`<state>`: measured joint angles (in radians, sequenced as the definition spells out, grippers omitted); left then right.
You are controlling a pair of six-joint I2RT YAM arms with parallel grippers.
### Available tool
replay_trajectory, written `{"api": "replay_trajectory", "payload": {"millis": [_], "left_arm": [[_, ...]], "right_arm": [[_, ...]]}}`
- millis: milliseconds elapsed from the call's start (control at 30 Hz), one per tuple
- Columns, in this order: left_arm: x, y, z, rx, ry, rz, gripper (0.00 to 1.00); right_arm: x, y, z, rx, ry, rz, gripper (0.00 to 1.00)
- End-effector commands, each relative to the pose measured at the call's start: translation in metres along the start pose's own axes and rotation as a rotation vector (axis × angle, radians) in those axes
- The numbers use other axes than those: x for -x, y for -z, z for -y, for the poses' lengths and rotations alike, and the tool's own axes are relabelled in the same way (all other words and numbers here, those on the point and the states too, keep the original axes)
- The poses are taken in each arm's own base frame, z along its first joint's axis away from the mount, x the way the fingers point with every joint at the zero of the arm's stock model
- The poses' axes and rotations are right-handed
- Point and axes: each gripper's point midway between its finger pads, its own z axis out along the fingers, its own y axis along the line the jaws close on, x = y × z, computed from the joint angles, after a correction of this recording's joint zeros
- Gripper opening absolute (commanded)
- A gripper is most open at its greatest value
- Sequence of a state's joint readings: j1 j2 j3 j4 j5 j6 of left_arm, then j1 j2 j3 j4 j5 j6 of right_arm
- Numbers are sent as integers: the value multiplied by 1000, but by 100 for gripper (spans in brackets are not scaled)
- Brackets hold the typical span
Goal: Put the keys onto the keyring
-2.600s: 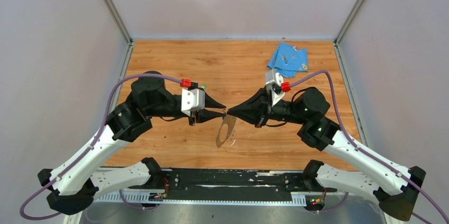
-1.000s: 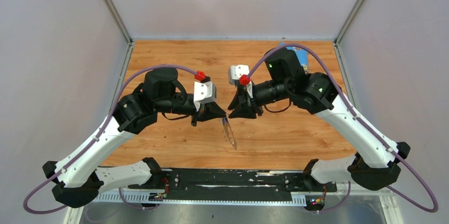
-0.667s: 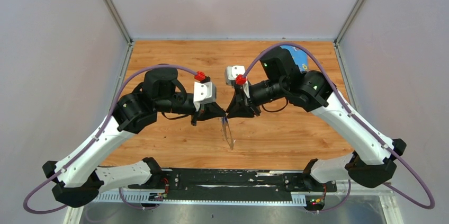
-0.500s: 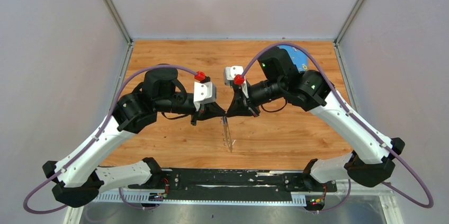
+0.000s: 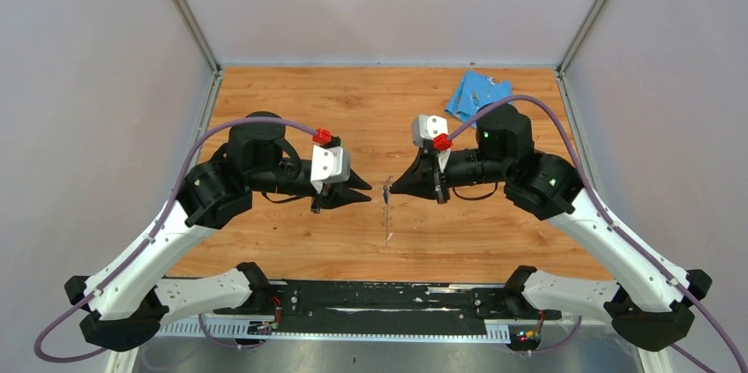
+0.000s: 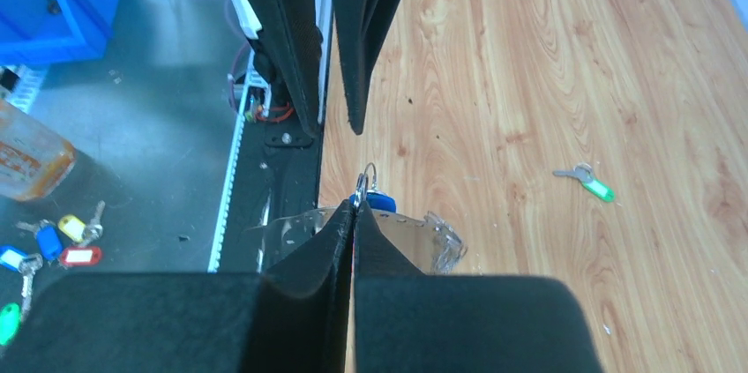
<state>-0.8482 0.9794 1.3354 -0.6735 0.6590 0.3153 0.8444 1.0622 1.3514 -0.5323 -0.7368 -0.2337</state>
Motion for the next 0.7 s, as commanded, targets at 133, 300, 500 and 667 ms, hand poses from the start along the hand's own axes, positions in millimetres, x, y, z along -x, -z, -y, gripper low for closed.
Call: {"api": "replay_trajectory", "payload": {"millis": [133,300,500,667], "left_arm": [[-8,-2,-12,57,-105,-5,27],[6,-1,-20,113,-114,60,27],[-8,-3,-2,15,-104,32,22],[-7,-3,-3,17,-103,28,22]], "right_arm": [[23,-2,-5,49,-29,186,0],[23,-2,-6,58,-40,210,0],[26,-1,-6,58,-52,237,0],[25,-2,-8,68,-64,246,0]]}}
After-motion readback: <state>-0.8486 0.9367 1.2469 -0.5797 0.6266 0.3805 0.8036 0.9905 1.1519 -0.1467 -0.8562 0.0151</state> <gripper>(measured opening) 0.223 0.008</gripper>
